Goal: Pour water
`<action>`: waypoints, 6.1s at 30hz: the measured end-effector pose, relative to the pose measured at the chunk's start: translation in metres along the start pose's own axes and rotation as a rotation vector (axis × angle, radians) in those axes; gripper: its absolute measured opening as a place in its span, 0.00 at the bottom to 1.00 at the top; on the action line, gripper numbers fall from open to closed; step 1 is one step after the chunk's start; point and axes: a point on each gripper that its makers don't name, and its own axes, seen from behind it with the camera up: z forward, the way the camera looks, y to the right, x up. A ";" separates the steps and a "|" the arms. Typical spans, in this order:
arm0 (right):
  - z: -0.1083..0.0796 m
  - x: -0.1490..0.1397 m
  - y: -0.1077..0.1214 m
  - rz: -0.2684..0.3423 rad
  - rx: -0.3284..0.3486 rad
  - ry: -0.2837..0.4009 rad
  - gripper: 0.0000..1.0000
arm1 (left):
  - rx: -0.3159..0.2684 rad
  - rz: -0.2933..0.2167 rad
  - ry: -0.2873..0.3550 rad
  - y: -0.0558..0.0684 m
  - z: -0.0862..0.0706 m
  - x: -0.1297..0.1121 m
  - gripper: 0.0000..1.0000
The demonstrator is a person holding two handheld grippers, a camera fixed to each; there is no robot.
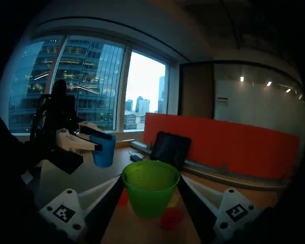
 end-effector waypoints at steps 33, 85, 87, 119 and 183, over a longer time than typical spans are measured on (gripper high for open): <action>0.029 -0.001 -0.048 0.021 0.126 0.017 0.92 | 0.073 0.225 0.060 -0.009 -0.009 0.039 0.89; 0.066 -0.015 -0.109 -0.038 0.242 -0.007 0.92 | 0.192 0.742 0.123 0.002 -0.010 0.112 0.89; 0.067 -0.015 -0.109 -0.039 0.242 -0.007 0.92 | 0.196 0.756 0.124 0.002 -0.009 0.113 0.89; 0.073 -0.008 -0.111 -0.035 0.240 0.003 0.92 | 0.226 0.981 0.123 0.008 -0.002 0.131 0.89; 0.070 -0.002 -0.098 -0.020 0.221 0.033 0.91 | 0.232 1.231 0.105 0.022 0.007 0.141 0.89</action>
